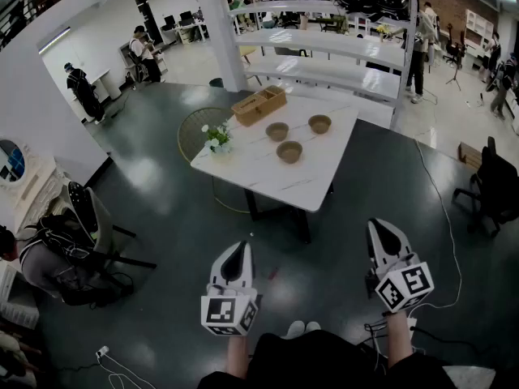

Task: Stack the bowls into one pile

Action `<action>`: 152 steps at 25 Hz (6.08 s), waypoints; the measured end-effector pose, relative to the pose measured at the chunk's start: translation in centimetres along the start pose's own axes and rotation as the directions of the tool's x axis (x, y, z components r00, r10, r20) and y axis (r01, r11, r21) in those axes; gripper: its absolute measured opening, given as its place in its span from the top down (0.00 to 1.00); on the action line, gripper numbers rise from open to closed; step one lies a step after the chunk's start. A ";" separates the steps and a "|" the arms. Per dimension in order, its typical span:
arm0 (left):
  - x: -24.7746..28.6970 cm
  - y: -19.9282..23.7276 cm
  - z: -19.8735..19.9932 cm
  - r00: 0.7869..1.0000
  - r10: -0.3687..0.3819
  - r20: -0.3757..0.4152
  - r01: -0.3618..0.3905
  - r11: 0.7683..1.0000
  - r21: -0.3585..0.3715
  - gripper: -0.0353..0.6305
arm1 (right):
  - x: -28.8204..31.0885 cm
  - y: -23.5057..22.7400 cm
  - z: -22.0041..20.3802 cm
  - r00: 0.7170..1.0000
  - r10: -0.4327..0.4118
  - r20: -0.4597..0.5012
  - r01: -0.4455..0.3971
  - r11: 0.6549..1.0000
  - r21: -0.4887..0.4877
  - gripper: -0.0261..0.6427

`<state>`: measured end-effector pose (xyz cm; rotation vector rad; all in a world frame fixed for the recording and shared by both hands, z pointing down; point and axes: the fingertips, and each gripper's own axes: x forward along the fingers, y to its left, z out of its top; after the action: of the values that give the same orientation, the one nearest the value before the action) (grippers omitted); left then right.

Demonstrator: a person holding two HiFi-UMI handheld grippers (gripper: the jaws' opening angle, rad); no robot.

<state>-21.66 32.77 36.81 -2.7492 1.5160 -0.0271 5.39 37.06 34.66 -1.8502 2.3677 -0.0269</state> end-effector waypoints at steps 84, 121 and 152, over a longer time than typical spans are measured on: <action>37.3 7.2 -8.8 0.972 -0.107 -0.208 0.074 0.984 -0.161 0.92 | 32.9 -18.6 -8.5 0.986 0.006 -0.167 0.010 0.995 0.097 0.94; 58.4 9.4 -13.7 0.907 -0.123 -0.403 0.022 0.969 -0.246 0.92 | 55.3 -33.8 -17.7 0.871 0.077 -0.484 -0.008 0.990 0.142 0.94; 61.4 11.8 -16.8 0.865 -0.160 -0.475 0.001 0.948 -0.318 0.92 | 59.4 -37.9 -28.7 0.665 -0.045 -0.746 0.190 0.976 0.110 0.82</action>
<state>0.81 -25.30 54.41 -3.2371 1.6131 -0.5979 24.50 -31.71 61.10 -2.1692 2.5381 -1.1989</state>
